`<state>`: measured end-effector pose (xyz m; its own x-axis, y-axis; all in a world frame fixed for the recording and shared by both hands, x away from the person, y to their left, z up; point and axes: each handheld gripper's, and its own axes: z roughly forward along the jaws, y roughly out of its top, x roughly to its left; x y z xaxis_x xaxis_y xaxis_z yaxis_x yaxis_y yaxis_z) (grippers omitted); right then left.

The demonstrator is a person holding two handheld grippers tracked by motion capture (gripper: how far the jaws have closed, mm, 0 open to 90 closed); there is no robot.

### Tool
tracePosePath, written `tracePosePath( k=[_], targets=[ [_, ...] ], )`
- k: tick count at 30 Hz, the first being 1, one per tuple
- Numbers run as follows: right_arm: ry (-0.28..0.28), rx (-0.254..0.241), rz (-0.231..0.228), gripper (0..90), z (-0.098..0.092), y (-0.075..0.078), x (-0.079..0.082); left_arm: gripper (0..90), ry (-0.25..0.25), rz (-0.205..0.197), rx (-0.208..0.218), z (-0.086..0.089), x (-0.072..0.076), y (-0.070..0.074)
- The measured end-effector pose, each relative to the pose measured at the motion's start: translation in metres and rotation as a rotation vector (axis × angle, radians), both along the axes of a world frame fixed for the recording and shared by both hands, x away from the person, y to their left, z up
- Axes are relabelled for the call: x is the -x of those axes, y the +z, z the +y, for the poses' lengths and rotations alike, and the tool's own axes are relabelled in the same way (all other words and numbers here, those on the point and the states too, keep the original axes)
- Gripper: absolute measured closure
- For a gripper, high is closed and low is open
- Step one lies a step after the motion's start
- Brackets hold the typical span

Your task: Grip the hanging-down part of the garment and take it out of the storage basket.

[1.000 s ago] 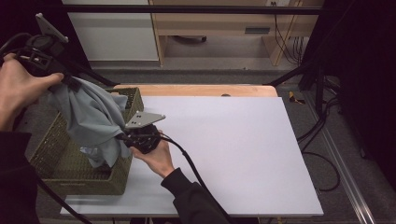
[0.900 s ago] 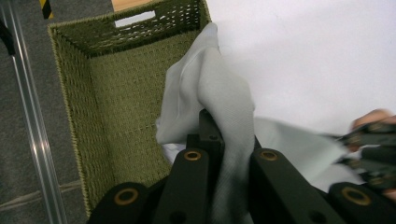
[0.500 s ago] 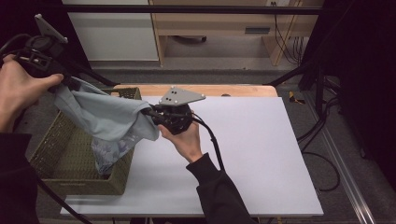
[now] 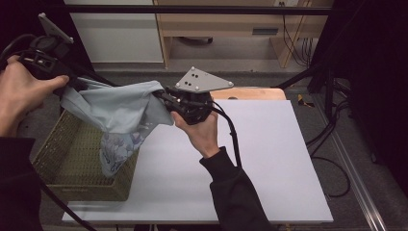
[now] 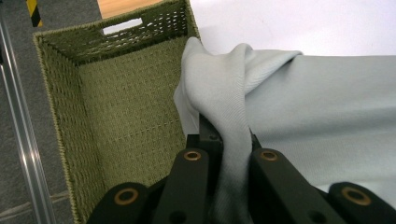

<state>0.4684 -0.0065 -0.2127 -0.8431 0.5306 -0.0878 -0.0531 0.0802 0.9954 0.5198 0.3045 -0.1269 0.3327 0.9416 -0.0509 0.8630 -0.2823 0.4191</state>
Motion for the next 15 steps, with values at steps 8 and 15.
tracePosePath(
  k=[8, 15],
  targets=[
    [-0.038, -0.034, -0.049, 88.5, -0.005, 0.019, 0.006, 86.6, -0.016, -0.005, 0.010, -0.004, 0.000, 0.001],
    [-0.061, -0.080, -0.069, 88.5, -0.008, 0.033, 0.006, 86.5, -0.027, -0.013, 0.019, -0.008, 0.001, 0.004]
  ],
)
